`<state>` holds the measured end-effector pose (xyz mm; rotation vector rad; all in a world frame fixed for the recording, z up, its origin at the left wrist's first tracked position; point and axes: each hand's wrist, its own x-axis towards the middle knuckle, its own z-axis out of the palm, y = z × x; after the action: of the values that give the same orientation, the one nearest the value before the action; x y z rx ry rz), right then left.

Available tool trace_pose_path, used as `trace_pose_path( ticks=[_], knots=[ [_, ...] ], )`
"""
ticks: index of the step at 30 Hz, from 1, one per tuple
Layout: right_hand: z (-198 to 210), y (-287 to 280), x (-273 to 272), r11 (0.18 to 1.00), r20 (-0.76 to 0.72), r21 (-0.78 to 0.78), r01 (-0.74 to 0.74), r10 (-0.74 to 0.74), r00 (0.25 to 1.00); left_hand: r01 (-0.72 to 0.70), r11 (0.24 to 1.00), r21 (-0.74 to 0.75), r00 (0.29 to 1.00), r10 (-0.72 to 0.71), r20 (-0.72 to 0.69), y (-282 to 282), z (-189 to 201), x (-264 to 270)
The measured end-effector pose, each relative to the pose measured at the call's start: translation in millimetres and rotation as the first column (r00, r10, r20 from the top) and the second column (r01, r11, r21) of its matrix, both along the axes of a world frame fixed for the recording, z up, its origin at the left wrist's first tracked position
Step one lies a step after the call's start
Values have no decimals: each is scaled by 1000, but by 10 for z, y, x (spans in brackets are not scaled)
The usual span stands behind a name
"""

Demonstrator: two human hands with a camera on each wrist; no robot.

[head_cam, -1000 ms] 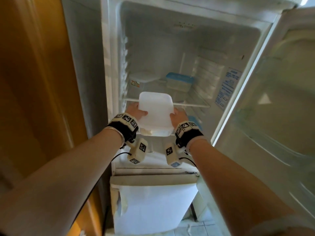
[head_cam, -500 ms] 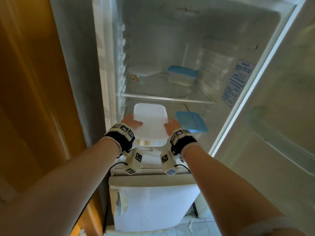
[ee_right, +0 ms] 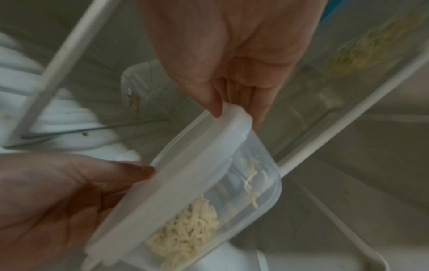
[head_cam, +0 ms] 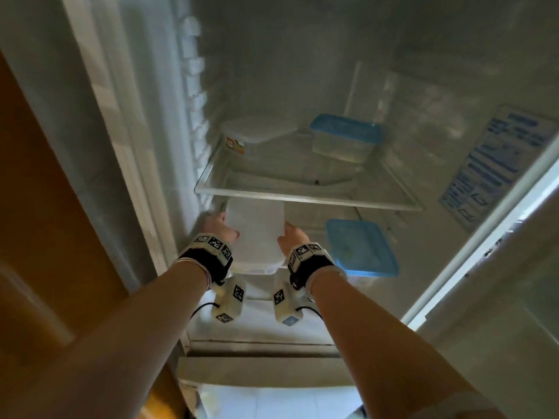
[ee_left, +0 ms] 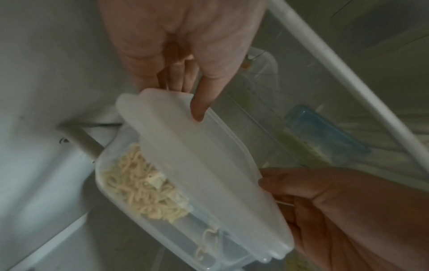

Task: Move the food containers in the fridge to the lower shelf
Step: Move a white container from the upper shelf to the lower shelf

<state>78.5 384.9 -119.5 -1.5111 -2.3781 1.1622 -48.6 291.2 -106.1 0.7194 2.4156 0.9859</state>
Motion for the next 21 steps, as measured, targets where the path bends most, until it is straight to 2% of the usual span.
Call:
trace_pose_path(
  ticks=[9, 13, 17, 21],
  knots=[
    [-86, 217, -234, 998, -53, -50, -45, 42, 998, -1, 1000, -31, 1000, 1, 26, 250, -209, -261],
    [-91, 199, -189, 995, -25, -49, -85, 84, 996, 9, 999, -46, 999, -7, 31, 258, -182, -248],
    [-58, 146, -85, 988, 2, -1, -152, 152, 988, 45, 994, -98, 997, -51, -53, 169, -195, -199],
    [-27, 62, 8, 985, 8, -1, -174, 174, 985, 145, 976, -165, 983, -161, -91, 42, -279, -158]
  ],
)
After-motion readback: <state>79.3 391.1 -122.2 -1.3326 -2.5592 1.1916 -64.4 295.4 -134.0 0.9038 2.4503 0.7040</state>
